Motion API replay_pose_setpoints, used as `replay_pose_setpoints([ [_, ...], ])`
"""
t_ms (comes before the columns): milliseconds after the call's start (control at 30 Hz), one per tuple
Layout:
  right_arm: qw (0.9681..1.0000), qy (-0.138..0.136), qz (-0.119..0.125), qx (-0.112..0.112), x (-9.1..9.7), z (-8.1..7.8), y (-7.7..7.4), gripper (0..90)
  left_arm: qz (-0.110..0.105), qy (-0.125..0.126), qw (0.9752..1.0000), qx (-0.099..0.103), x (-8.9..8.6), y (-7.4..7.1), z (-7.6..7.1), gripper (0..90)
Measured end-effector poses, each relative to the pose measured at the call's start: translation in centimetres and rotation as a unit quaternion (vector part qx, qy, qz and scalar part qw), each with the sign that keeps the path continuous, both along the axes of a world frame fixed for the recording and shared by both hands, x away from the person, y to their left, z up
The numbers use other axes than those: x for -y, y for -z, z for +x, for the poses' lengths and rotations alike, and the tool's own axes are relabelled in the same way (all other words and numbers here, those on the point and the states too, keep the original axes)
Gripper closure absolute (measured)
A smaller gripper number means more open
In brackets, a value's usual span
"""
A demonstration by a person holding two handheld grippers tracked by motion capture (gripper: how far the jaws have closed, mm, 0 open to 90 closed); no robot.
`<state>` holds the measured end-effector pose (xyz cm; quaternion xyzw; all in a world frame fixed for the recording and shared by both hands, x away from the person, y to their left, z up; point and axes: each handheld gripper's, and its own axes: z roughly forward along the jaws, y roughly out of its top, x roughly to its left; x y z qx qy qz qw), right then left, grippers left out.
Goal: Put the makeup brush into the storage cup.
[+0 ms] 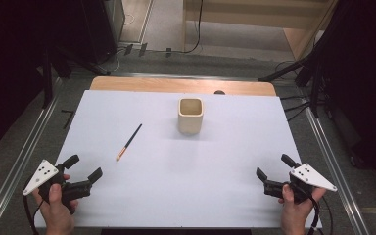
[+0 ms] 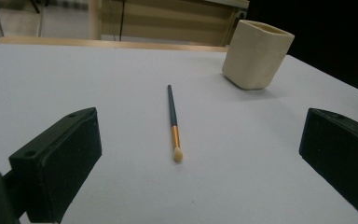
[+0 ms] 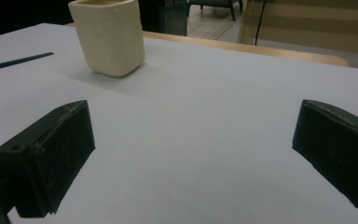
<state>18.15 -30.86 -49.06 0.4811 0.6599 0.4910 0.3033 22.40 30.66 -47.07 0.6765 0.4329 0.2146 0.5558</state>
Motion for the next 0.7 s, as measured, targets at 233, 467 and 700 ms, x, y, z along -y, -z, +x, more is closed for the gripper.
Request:
replay_pose_setpoints([
  [233, 1.0, 0.001, -0.001, -0.003, 0.2, -0.1, 0.1, 0.0, -0.015, 0.005, 0.9998, -0.008, 0.7, -0.3, 0.5, 0.0],
  [467, 1.0, 0.0, -0.002, -0.004, 0.1, -0.2, 0.0, 0.0, -0.005, 0.011, 0.9999, -0.002, 1.5, -1.0, 1.4, 0.0],
  [700, 1.0, -0.001, -0.001, -0.004, 0.1, -0.3, 0.0, 0.0, 0.013, 0.009, 0.9998, -0.014, 2.3, -1.3, 2.9, 0.0],
])
